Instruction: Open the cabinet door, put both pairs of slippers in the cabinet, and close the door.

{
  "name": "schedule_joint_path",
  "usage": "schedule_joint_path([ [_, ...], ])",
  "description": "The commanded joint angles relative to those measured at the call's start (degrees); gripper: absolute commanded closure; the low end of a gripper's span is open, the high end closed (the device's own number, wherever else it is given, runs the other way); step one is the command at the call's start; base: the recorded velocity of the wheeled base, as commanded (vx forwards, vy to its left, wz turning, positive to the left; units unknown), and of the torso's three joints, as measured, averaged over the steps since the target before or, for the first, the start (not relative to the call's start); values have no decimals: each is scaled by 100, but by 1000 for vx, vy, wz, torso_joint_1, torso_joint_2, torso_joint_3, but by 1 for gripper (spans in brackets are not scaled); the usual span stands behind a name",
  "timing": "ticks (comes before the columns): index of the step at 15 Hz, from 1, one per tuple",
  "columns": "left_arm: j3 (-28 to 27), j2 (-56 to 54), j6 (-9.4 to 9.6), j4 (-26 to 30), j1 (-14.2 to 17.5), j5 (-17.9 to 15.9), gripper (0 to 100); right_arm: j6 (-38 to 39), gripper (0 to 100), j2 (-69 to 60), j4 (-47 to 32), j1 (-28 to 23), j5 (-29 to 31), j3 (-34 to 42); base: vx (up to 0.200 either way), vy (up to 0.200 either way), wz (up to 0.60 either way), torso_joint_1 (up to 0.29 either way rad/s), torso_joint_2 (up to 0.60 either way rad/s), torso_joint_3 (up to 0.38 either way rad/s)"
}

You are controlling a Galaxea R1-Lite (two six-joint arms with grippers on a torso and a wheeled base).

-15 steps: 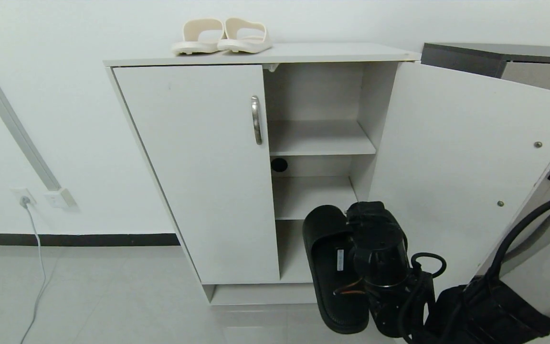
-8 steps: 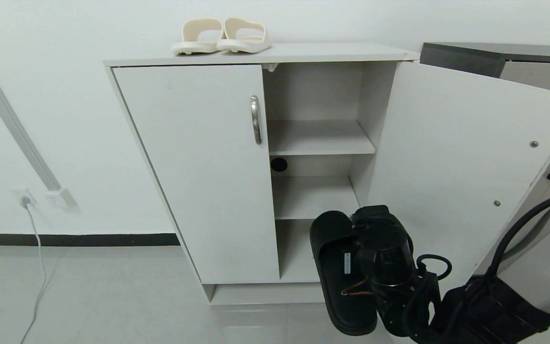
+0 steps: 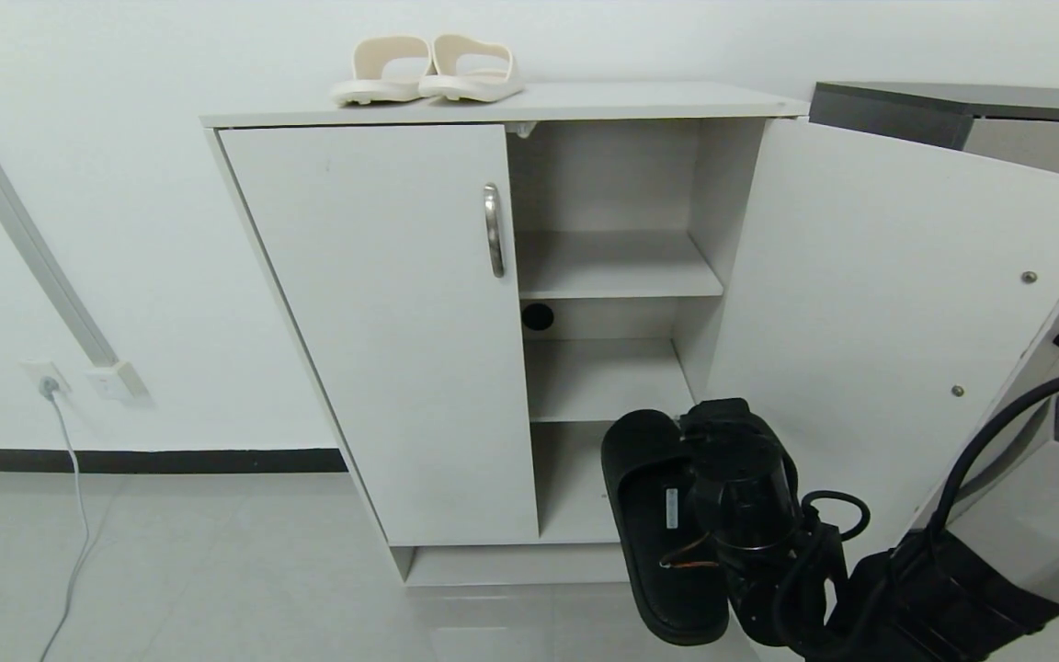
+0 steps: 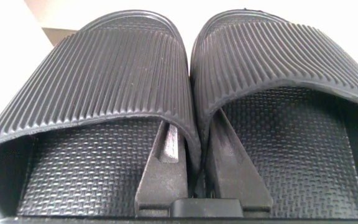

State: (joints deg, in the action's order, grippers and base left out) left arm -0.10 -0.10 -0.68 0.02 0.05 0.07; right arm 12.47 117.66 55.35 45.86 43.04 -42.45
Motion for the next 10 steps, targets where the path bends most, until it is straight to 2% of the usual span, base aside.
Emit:
schedule_joint_path([
  [1,1,10,-2,-2,4,1,100,1,100,20,3,-16,-15,-9,0,0,0,0,0,0],
  [8,1,10,7,-2,4,1,100,1,100,55,11,55,-226,-88,0,0,0,0,0,0],
  [10,1,10,16,-2,4,10,100,1,100,301,3,90,-376,-396,0,0,0,0,0,0],
])
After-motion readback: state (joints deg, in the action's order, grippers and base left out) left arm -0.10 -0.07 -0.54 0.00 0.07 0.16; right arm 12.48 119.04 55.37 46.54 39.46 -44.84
